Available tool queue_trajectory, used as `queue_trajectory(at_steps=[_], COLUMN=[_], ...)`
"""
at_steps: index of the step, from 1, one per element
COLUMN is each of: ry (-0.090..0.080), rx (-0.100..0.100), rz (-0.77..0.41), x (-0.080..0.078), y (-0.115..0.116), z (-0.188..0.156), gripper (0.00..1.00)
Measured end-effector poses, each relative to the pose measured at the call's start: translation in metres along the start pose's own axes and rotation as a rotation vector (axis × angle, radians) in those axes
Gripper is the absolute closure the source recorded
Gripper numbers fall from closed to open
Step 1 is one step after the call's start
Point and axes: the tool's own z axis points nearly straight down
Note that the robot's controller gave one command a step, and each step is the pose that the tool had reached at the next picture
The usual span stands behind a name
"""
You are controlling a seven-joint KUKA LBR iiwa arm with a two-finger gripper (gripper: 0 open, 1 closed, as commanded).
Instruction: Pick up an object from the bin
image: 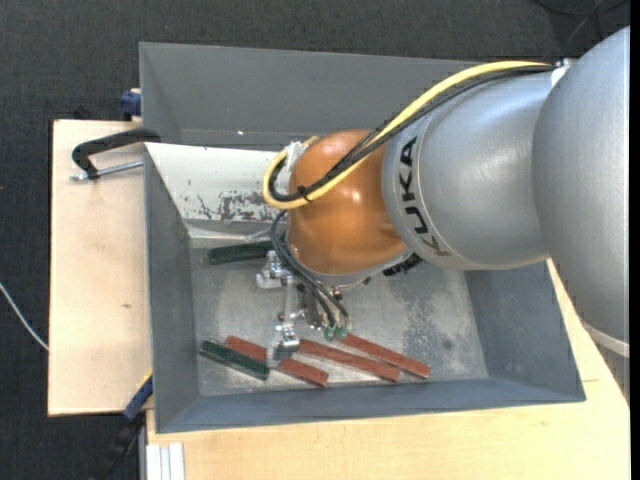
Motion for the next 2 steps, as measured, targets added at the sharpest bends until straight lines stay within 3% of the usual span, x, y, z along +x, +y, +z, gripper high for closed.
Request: queue_trajectory(at_steps=[1,2], ry=[0.014,0.015], rx=[0.0,0.0], rz=[-0.139,-0.139], x=[-0.0154,-0.0153], y=[-0.0007,-0.0008], z=[0.0666,0.0667], gripper=[1.0,1.0])
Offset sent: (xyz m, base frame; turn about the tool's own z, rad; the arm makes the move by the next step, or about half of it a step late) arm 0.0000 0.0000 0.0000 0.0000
